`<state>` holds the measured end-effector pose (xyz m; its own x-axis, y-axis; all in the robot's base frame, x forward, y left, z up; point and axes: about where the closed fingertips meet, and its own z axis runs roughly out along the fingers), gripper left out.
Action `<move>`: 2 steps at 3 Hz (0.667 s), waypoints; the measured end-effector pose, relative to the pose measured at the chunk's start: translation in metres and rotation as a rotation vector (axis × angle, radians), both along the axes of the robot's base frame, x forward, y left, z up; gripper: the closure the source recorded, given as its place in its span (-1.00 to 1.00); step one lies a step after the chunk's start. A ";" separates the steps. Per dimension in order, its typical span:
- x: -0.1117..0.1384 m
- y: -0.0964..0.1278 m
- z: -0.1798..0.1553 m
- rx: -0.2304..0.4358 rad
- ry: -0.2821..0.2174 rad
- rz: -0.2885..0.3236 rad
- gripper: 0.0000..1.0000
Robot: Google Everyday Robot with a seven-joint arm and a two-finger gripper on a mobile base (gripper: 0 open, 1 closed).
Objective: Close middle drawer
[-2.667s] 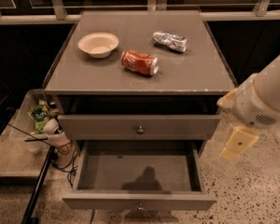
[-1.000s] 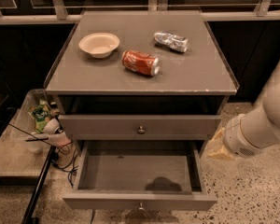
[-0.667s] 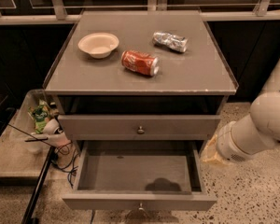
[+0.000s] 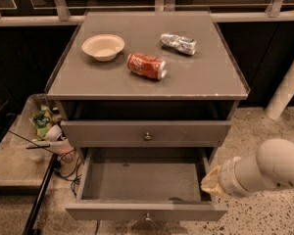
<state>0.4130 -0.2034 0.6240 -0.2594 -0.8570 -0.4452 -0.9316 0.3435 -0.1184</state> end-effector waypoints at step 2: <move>-0.010 0.006 -0.044 0.088 -0.015 -0.028 1.00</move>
Offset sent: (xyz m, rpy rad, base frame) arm -0.0097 0.0058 -0.0361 0.0746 -0.0130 -0.0222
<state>0.4026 -0.1971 0.5799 -0.2752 -0.8071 -0.5224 -0.9199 0.3789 -0.1008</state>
